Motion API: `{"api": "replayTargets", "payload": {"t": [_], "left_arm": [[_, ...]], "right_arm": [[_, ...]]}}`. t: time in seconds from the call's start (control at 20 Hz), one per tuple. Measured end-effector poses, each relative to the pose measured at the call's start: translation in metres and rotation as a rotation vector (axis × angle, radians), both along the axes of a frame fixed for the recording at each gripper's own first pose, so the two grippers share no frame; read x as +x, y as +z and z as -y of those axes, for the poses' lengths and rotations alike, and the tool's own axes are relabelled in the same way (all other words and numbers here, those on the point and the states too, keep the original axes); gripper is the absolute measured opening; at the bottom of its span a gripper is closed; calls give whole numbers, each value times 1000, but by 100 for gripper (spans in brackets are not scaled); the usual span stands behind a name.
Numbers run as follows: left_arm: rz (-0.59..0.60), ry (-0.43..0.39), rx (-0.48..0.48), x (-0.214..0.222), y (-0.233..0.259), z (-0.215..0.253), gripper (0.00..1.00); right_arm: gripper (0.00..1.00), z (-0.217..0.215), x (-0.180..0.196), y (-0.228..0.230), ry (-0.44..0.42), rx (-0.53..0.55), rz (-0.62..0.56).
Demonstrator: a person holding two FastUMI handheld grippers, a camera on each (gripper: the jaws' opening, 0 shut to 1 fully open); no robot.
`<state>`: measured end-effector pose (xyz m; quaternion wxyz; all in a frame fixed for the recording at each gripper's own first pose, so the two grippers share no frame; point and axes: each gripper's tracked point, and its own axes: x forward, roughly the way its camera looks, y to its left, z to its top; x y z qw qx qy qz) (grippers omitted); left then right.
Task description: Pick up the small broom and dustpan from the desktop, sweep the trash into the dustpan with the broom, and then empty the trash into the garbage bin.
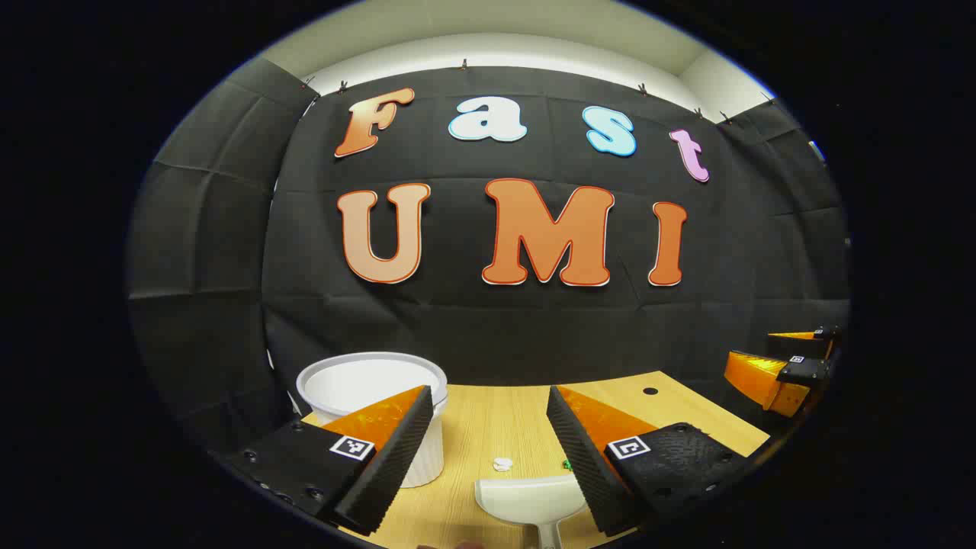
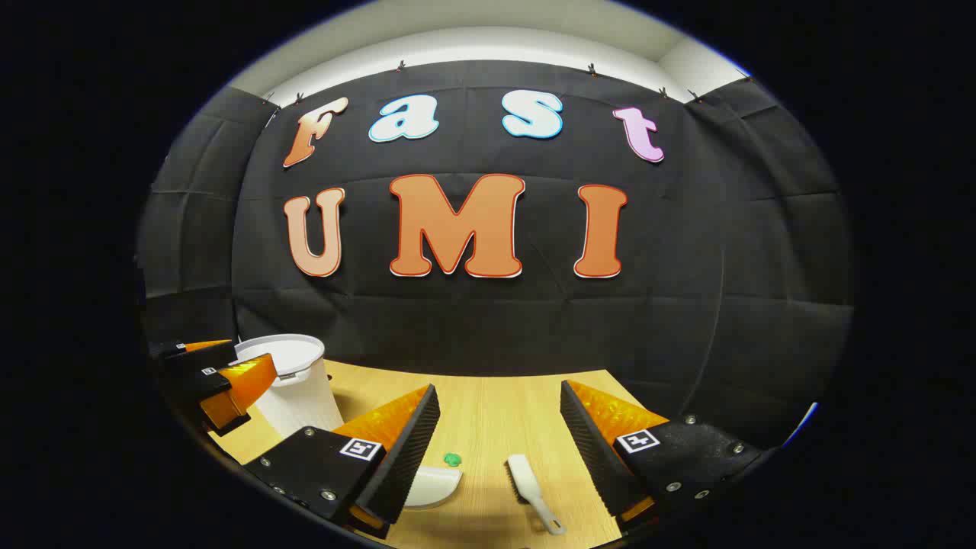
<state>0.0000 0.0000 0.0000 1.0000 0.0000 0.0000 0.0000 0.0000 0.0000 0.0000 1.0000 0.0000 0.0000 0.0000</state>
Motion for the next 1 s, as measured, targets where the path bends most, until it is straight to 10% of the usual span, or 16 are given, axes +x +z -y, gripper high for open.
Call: {"api": "replayTargets", "payload": {"t": [1.0], "left_arm": [[-20,-36,-17,17,1,22,95]], "right_arm": [[100,1,6,0,23,11,-24]]}}
